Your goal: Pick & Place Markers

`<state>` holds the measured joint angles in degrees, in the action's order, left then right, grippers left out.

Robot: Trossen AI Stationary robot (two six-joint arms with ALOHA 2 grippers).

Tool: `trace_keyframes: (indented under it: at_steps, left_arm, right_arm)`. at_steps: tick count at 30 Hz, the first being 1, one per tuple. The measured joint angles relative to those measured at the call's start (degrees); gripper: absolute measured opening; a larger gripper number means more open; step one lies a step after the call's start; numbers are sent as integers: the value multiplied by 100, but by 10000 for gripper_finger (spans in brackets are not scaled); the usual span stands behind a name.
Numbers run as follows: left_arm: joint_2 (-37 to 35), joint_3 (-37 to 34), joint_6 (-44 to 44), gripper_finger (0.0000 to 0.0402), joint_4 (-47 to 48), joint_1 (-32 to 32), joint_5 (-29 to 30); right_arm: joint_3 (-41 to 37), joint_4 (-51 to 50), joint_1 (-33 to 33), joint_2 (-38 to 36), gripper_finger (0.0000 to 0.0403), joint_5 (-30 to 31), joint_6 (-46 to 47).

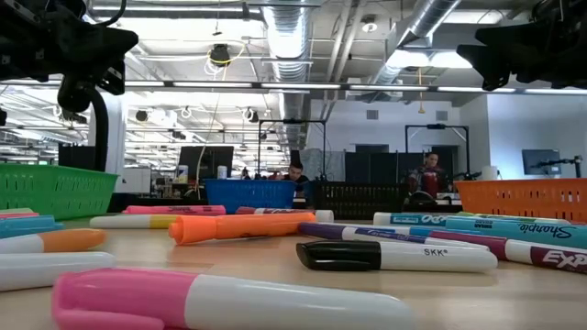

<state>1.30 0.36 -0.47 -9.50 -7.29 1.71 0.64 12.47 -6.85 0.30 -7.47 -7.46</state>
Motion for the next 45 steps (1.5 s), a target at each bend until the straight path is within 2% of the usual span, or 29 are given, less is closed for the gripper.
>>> trace_keyframes:
  at_steps: [29, 39, 45]
  left_arm:
    - [0, 0, 0, 10, -177, 0, 3]
    - [0, 0, -158, 10, -611, 15, 259]
    - [199, 0, -161, 44, -1039, 15, 258]
  right_arm:
    - [1, 2, -1, 0, 225, -1, 0]
    - [0, 37, -3, 2, 225, 3, 2]
    - [0, 453, 39, -1, 225, -4, 1]
